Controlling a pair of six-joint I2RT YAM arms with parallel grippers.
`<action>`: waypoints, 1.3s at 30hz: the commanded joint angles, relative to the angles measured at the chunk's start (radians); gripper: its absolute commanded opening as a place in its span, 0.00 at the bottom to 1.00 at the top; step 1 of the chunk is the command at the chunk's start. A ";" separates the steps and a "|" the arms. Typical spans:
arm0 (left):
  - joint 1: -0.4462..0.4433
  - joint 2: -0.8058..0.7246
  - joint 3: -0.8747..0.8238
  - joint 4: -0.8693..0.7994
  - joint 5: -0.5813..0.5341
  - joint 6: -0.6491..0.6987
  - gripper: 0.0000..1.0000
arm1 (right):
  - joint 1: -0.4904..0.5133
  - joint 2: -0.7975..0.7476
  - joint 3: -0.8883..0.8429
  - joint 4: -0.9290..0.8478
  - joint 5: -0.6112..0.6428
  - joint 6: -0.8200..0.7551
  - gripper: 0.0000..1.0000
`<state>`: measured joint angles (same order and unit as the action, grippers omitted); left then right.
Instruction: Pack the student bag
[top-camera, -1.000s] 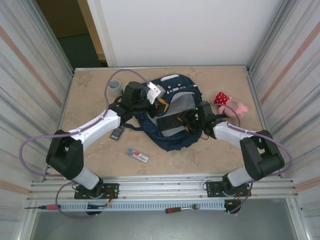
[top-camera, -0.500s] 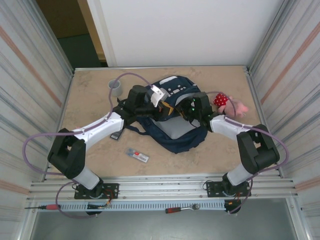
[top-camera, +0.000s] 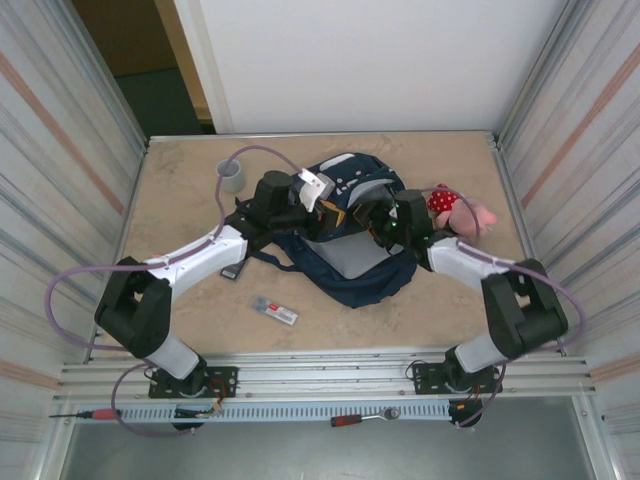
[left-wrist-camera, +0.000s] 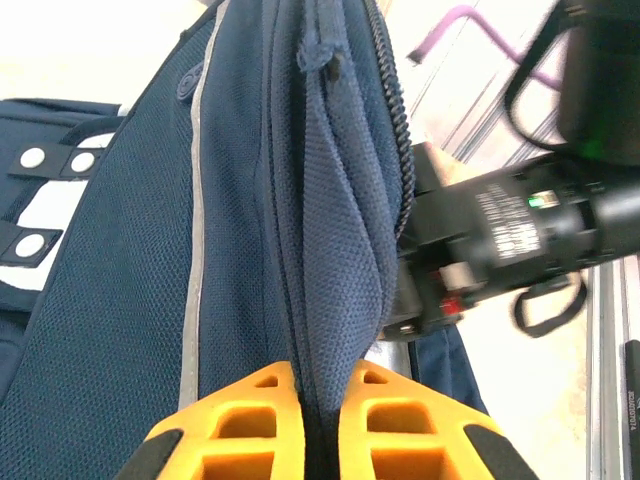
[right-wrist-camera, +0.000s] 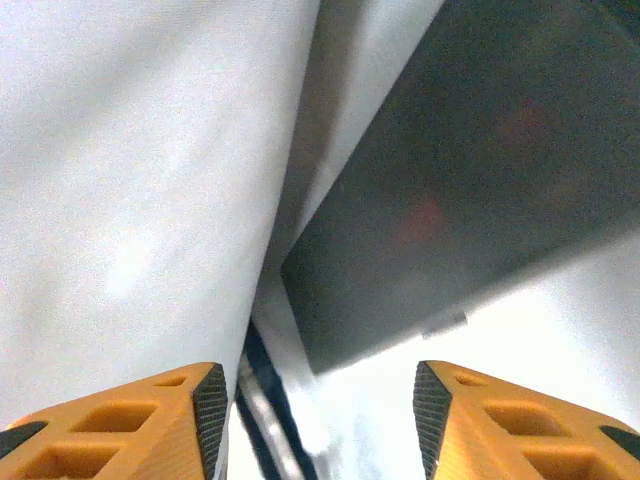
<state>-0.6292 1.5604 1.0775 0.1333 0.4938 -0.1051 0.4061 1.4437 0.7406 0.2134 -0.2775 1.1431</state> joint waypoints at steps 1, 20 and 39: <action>0.010 -0.047 -0.005 0.087 -0.011 -0.019 0.00 | 0.005 -0.080 -0.038 -0.119 0.014 0.002 0.57; -0.007 -0.011 0.065 0.101 0.178 -0.031 0.00 | -0.028 0.166 0.117 -0.053 -0.053 0.053 0.37; 0.069 -0.143 0.004 -0.167 -0.081 -0.085 0.48 | -0.065 -0.099 -0.015 -0.322 -0.028 -0.106 0.55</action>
<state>-0.6052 1.5005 1.0863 0.0486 0.4824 -0.1547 0.3546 1.4506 0.7483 0.0891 -0.3382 1.1198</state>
